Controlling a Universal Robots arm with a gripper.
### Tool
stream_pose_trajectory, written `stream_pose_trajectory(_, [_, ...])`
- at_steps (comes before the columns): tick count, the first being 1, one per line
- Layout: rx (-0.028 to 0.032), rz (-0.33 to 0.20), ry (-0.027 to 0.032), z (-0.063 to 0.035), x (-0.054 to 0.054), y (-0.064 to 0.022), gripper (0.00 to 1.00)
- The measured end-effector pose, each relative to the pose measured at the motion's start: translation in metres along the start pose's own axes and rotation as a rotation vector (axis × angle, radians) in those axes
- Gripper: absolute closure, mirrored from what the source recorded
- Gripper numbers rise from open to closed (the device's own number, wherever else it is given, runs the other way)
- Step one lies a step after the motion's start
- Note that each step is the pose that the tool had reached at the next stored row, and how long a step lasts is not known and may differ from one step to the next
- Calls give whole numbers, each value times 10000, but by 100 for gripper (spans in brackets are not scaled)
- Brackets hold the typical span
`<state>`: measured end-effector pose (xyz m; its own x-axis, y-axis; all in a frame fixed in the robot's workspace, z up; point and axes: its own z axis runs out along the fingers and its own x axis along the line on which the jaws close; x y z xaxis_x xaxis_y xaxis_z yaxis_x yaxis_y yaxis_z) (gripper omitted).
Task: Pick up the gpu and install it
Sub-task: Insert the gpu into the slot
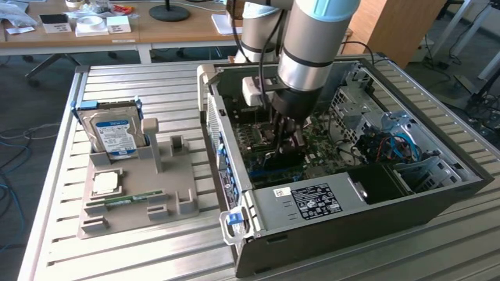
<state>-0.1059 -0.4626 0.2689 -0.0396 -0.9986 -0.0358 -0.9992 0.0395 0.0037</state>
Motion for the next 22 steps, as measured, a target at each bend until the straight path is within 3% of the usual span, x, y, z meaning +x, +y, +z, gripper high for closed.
stream_pose_trajectory(22, [0, 2, 6, -417, -17, 3, 66])
